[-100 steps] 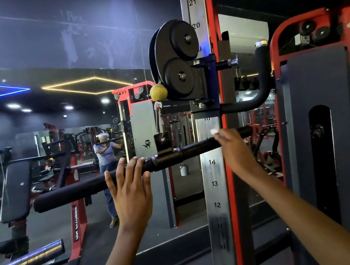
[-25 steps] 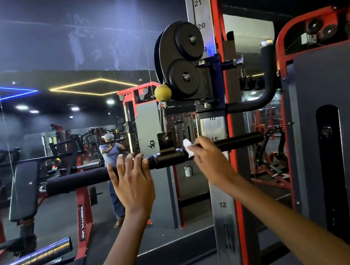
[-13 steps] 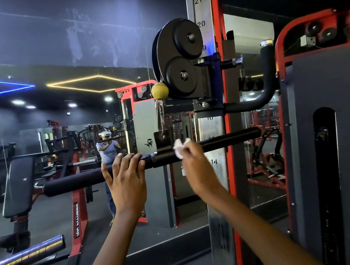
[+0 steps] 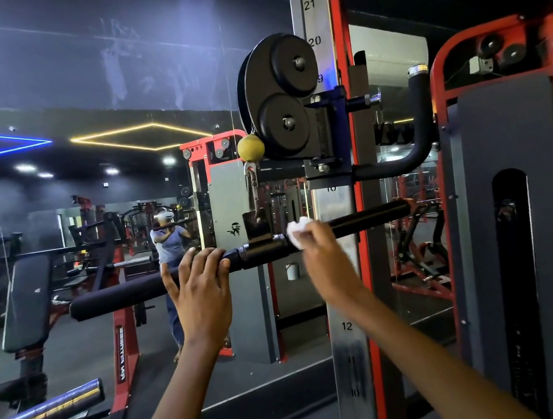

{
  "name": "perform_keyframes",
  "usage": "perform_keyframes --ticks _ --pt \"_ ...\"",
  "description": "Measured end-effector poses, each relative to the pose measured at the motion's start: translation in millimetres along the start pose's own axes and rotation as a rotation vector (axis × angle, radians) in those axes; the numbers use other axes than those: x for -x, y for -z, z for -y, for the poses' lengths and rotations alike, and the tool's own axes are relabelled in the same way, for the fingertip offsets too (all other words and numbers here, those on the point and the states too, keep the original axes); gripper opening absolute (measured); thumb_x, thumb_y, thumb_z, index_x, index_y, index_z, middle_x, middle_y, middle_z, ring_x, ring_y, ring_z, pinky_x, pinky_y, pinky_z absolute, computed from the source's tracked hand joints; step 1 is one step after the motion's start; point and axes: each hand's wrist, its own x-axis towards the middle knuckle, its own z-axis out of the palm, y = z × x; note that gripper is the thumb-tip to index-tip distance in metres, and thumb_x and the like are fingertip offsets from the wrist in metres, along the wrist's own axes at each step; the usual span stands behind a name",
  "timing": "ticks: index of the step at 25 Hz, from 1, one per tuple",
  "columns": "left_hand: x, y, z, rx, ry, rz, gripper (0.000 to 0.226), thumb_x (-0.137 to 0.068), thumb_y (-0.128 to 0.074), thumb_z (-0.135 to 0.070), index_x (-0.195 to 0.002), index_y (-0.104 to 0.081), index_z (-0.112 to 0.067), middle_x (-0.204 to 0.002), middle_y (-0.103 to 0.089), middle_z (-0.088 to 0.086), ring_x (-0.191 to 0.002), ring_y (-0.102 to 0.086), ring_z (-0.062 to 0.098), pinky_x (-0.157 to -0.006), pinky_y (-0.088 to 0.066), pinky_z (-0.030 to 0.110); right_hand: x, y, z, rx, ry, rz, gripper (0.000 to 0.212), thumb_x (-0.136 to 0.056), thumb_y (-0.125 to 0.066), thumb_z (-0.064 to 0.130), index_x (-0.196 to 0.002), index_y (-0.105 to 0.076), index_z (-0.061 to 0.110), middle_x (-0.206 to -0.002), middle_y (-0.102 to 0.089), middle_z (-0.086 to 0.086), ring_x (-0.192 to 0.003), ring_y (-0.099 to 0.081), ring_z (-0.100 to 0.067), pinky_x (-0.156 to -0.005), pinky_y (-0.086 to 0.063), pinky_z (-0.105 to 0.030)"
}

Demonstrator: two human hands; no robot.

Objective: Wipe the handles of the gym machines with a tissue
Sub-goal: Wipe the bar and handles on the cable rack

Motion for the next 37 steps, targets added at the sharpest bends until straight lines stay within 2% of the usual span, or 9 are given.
perform_keyframes --ticks 3,6,13,21,23,26,28,31,37 --pt "-1.8 1.0 3.1 0.003 -0.03 0.023 0.045 -0.098 -0.031 -0.041 -0.117 -0.065 -0.018 -0.118 -0.063 -0.001 -0.125 -0.048 0.025 -0.117 0.01 0.038 -14.0 56.8 -48.4 0.041 -0.314 -0.208 0.014 -0.099 -0.039 0.014 -0.101 -0.052 0.008 -0.09 -0.05 0.002 -0.062 -0.048 -0.007 -0.055 -0.042 -0.006" --pt "-3.4 3.1 0.1 -0.004 -0.041 0.007 0.043 -0.098 -0.032 -0.04 -0.114 -0.066 -0.018 -0.115 -0.064 0.0 -0.124 -0.048 0.025 -0.116 0.011 0.037 -25.8 79.5 -74.8 0.234 -0.509 -0.268 0.022 -0.094 -0.043 -0.001 -0.111 -0.057 -0.003 -0.11 -0.051 -0.008 -0.094 -0.055 -0.014 -0.07 -0.04 -0.003" --pt "3.0 3.7 -8.2 -0.028 -0.003 -0.005 0.041 -0.098 -0.034 -0.038 -0.112 -0.066 -0.016 -0.115 -0.063 0.001 -0.125 -0.046 0.027 -0.117 0.008 0.044 -24.9 6.6 9.5 0.351 0.235 0.161 0.029 -0.092 -0.047 0.001 -0.119 -0.059 0.001 -0.114 -0.052 -0.007 -0.111 -0.043 -0.019 -0.097 -0.043 -0.027" --pt "4.1 12.3 -12.5 -0.103 -0.07 -0.037 0.038 -0.098 -0.036 -0.036 -0.111 -0.065 -0.016 -0.112 -0.063 0.004 -0.123 -0.048 0.03 -0.117 0.005 0.047 -32.1 79.6 -104.2 0.591 -0.116 -0.022 0.016 -0.092 -0.051 0.006 -0.102 -0.063 -0.001 -0.105 -0.053 -0.014 -0.094 -0.047 -0.019 -0.078 -0.051 -0.027" --pt "3.4 14.7 -12.6 -0.108 -0.096 -0.041 0.037 -0.098 -0.036 -0.035 -0.112 -0.065 -0.016 -0.113 -0.063 0.003 -0.124 -0.047 0.03 -0.117 0.005 0.047 -31.6 87.3 -112.1 0.515 -0.298 -0.093 0.018 -0.086 -0.058 -0.002 -0.102 -0.064 -0.002 -0.104 -0.056 -0.018 -0.096 -0.053 -0.027 -0.079 -0.053 -0.029" --pt "3.0 18.0 -12.3 -0.107 -0.119 -0.045 0.037 -0.098 -0.037 -0.035 -0.112 -0.065 -0.016 -0.114 -0.064 0.004 -0.125 -0.047 0.029 -0.117 0.006 0.046 -32.0 88.8 -111.6 0.123 -0.688 -0.26 0.012 -0.088 -0.052 -0.006 -0.096 -0.061 -0.006 -0.092 -0.059 -0.02 -0.083 -0.059 -0.026 -0.063 -0.046 -0.006" --pt "4.0 19.8 -12.7 -0.11 -0.115 -0.047 0.038 -0.098 -0.036 -0.036 -0.112 -0.065 -0.016 -0.115 -0.063 0.003 -0.125 -0.046 0.029 -0.117 0.005 0.046 -25.4 85.5 -118.9 -0.017 -0.901 -0.305 0.017 -0.091 -0.05 0.005 -0.105 -0.058 -0.002 -0.097 -0.061 -0.017 -0.085 -0.063 -0.027 -0.06 -0.047 -0.012" --pt "7.4 17.5 -13.7 -0.088 -0.096 -0.037 0.038 -0.099 -0.036 -0.037 -0.113 -0.065 -0.016 -0.117 -0.062 0.003 -0.127 -0.043 0.026 -0.116 0.003 0.048 -12.2 70.4 -98.3 -0.339 -0.909 -0.022 0.033 -0.094 -0.048 0.012 -0.123 -0.052 -0.004 -0.124 -0.054 -0.022 -0.111 -0.055 -0.034 -0.066 -0.052 -0.019" --pt "12.8 13.1 -19.0 -0.047 -0.047 0.0 0.038 -0.099 -0.034 -0.038 -0.115 -0.063 -0.019 -0.121 -0.06 0.002 -0.128 -0.042 0.026 -0.113 -0.005 0.061 -24.0 55.5 -57.3 -0.81 -1.19 -0.552 0.01 -0.091 -0.045 0.003 -0.086 -0.052 0.008 -0.085 -0.05 -0.004 -0.082 -0.053 -0.013 -0.077 -0.051 -0.023"
